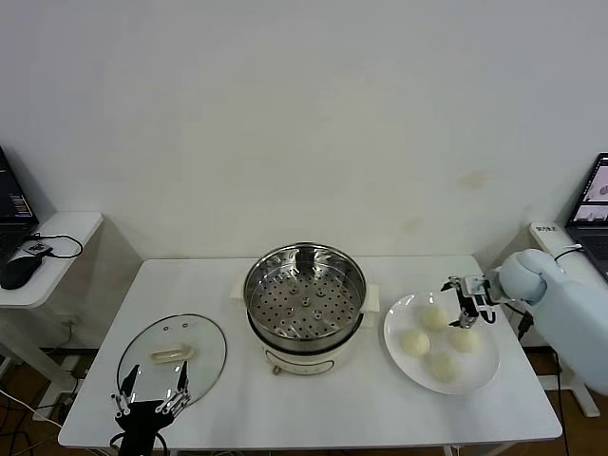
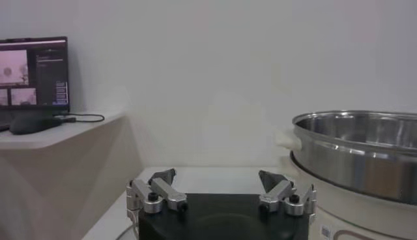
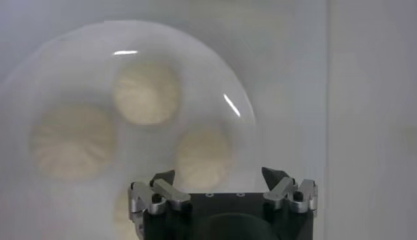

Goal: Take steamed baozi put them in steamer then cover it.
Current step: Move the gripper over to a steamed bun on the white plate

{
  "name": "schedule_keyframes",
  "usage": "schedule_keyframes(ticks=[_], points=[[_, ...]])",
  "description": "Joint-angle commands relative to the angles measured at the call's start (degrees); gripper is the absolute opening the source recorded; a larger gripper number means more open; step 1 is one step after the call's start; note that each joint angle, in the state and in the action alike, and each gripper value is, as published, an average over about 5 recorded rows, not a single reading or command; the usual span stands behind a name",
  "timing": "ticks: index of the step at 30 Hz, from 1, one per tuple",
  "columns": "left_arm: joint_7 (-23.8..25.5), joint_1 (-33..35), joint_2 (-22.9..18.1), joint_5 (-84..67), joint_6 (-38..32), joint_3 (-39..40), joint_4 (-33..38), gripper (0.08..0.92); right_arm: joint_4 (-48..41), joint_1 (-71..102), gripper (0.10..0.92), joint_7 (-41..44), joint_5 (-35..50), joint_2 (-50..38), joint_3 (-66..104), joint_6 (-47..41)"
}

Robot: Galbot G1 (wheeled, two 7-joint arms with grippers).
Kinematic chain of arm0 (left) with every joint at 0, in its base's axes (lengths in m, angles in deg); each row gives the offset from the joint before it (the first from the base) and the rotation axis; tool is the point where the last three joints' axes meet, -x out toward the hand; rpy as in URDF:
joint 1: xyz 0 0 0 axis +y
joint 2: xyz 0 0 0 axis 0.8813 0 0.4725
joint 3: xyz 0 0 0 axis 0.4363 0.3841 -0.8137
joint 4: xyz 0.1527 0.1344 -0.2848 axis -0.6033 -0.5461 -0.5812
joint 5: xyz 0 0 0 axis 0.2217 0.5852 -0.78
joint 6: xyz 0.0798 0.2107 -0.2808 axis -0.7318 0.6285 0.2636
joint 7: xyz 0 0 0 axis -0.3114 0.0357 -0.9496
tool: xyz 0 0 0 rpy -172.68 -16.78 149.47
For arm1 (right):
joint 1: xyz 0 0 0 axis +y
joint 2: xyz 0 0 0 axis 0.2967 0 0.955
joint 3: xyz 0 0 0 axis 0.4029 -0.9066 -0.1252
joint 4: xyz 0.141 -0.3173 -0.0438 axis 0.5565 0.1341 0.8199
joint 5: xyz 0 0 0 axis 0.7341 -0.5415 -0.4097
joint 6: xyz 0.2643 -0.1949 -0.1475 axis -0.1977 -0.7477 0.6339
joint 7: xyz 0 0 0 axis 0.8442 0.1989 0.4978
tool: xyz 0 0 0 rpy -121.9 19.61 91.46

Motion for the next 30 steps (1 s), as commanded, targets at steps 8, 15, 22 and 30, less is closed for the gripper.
schedule_keyframes(ticks=[8, 15, 22, 30], points=[[0.13, 0.02, 0.30, -0.14, -0.01, -0.94, 0.17, 0.823, -6.87, -3.13, 0.823, 0.19, -2.60, 5.82, -4.63, 0.39], [0.15, -0.40, 0.29, -0.27, -0.01, -0.87, -0.19, 0.823, -8.55, -2.69, 0.806, -0.05, -4.28, 6.85, -4.64, 0.09], [0.13, -0.66, 0.35, -0.38, -0.02, -0.94, -0.47, 0.823, -9.45, -2.85, 0.739, -0.30, -4.76, 7.52, -4.64, -0.09], [0.11, -0.69, 0.44, -0.45, 0.01, -0.98, -0.50, 0.823, -8.90, -3.50, 0.630, 0.33, -4.08, 6.91, -5.05, -0.13]])
